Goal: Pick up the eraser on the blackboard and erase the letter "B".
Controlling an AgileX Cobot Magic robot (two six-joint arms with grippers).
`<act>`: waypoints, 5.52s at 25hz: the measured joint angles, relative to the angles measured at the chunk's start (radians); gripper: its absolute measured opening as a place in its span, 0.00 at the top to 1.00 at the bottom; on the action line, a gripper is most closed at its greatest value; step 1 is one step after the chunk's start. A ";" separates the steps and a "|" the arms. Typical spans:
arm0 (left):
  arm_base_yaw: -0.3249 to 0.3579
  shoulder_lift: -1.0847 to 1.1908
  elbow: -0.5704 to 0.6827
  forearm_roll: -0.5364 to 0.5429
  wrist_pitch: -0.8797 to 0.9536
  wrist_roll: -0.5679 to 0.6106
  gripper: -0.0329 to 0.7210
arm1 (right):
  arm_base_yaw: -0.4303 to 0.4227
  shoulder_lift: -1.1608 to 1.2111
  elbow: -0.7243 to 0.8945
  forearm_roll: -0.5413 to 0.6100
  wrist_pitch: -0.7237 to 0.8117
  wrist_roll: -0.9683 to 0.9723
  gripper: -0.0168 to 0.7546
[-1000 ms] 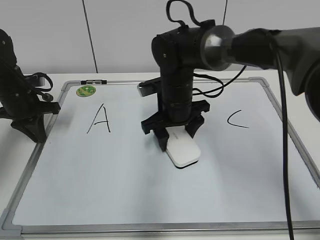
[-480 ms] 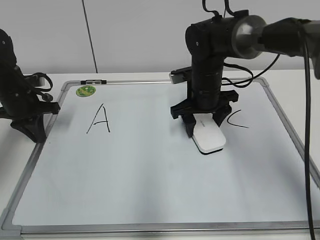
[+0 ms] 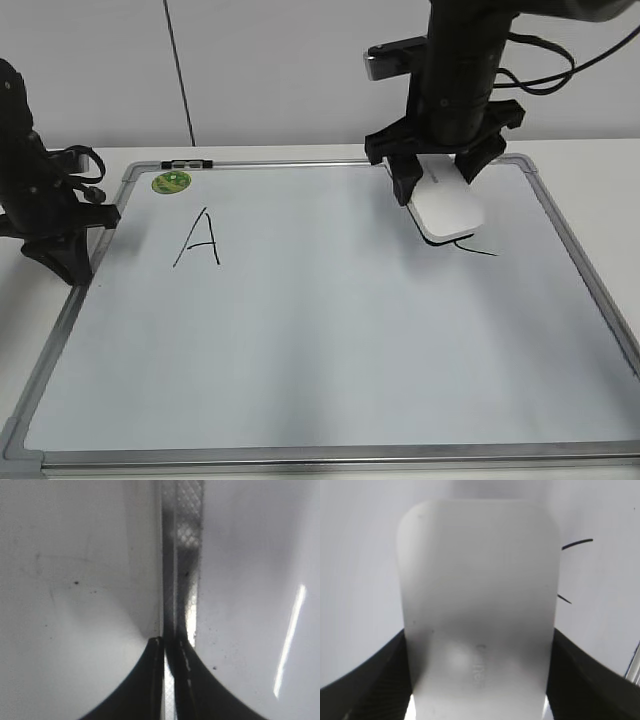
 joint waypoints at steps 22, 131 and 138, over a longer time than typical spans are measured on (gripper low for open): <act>0.000 0.000 0.000 -0.006 0.000 0.000 0.93 | -0.377 -0.192 0.443 0.252 -0.088 -0.239 0.30; 0.000 -0.675 0.246 0.109 0.142 -0.079 0.45 | -0.295 -0.432 0.624 0.246 -0.280 -0.186 0.26; 0.000 -0.916 0.508 0.112 0.052 -0.079 0.47 | -0.274 -0.539 0.715 0.235 -0.271 -0.184 0.26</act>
